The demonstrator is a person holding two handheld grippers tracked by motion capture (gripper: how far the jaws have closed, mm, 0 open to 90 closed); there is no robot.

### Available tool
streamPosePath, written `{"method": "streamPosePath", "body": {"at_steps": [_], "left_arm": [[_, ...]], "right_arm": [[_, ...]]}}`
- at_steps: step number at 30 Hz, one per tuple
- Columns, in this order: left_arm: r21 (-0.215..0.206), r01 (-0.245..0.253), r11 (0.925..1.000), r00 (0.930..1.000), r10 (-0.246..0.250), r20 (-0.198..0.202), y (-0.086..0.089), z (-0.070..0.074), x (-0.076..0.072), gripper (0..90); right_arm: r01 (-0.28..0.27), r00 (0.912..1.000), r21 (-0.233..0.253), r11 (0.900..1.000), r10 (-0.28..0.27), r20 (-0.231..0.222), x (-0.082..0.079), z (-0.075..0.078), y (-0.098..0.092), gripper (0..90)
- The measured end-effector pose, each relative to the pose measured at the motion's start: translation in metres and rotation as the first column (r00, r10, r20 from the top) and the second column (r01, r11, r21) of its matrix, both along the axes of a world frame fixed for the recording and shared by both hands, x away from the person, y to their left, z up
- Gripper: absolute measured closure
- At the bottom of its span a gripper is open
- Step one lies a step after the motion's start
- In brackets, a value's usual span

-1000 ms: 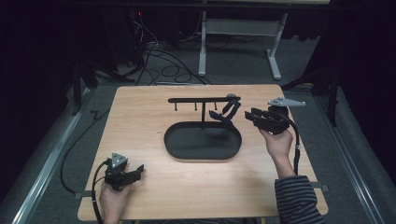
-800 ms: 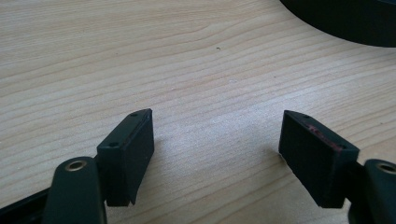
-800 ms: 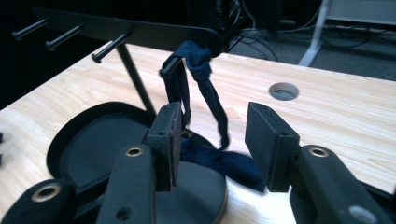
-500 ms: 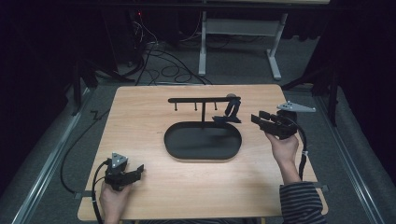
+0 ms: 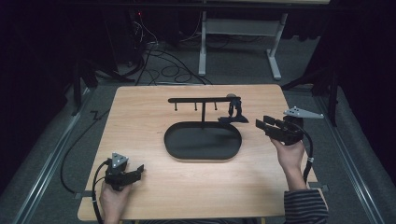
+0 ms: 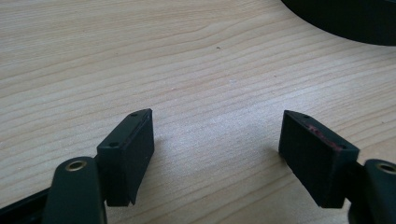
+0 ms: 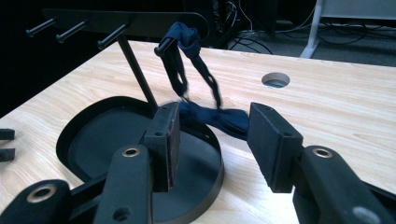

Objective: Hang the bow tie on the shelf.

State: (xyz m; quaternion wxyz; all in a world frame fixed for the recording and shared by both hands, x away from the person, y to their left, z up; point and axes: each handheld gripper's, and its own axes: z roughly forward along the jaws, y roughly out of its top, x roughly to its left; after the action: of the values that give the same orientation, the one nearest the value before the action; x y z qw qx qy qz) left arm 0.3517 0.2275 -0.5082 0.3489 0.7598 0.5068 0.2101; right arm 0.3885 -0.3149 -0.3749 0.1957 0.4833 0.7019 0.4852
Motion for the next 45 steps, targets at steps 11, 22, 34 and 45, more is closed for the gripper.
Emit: {"method": "streamPosePath", "body": {"at_steps": [11,22,34,45], "left_arm": [[0.005,-0.003,1.0,1.0,0.003,0.002,-0.001,0.0,0.0,27.3],[0.003,-0.003,1.0,1.0,0.003,0.003,-0.001,0.0,0.0,27.3],[0.003,-0.003,1.0,1.0,0.003,0.003,-0.001,0.0,0.0,27.2],[0.006,-0.004,1.0,1.0,0.004,0.002,-0.001,0.0,0.0,27.3]], "right_arm": [[0.008,1.0,0.021,1.0,-0.008,0.003,-0.014,-0.006,-0.009,56.0],[0.01,0.9996,0.024,1.0,-0.011,0.025,-0.028,-0.008,-0.013,56.6],[0.005,0.9997,0.019,1.0,-0.006,0.022,-0.04,-0.012,-0.014,56.9],[0.01,0.9996,0.022,1.0,-0.01,0.026,-0.055,-0.014,-0.019,57.0]]}}
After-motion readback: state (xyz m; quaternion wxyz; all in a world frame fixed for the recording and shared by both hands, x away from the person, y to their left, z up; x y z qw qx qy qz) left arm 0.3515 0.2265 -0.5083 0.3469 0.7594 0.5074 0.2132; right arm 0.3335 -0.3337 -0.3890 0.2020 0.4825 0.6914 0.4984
